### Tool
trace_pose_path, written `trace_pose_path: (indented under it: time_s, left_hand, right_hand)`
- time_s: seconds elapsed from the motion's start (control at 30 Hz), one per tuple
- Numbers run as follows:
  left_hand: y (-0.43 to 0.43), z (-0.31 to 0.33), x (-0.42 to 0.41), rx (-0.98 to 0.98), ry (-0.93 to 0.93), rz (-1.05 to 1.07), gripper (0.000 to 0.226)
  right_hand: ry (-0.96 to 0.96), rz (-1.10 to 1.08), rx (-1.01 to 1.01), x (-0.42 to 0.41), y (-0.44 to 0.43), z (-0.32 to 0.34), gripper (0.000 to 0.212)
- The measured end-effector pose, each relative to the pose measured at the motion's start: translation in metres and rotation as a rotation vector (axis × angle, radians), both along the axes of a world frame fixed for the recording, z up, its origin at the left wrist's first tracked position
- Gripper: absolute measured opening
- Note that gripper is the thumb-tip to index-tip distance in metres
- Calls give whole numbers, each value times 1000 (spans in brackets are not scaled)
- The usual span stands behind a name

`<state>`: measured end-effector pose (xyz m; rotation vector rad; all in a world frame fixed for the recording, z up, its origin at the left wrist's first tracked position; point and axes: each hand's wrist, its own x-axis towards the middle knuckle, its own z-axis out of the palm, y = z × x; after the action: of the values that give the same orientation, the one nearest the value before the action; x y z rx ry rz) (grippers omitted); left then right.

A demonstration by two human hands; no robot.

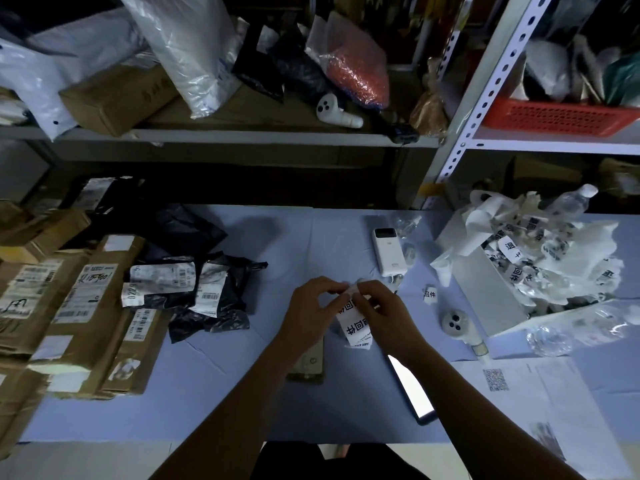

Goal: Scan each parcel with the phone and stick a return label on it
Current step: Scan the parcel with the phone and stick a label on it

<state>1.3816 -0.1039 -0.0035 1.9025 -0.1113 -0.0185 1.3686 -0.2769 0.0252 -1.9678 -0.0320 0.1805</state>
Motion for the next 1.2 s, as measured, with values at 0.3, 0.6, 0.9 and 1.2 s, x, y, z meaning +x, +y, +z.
trace_pose_path:
  time_s: [0.3,0.6,0.9,1.2]
  left_hand:
    - [-12,5,-3,-112,62,2,16]
    - [-16,6,-2,8,10,60,13]
    - [-23,7,-2,54,14,-11,18]
    - [-25,3,1,-7,84,99,11]
  right_hand:
    - [-93,80,-119,2,-9,0,11]
    - [-65,20,-161,2,-14,-8,13]
    - [-102,95,-164,6,-19,-4,13]
    - [-89,64,-277,8,-25,-16,13]
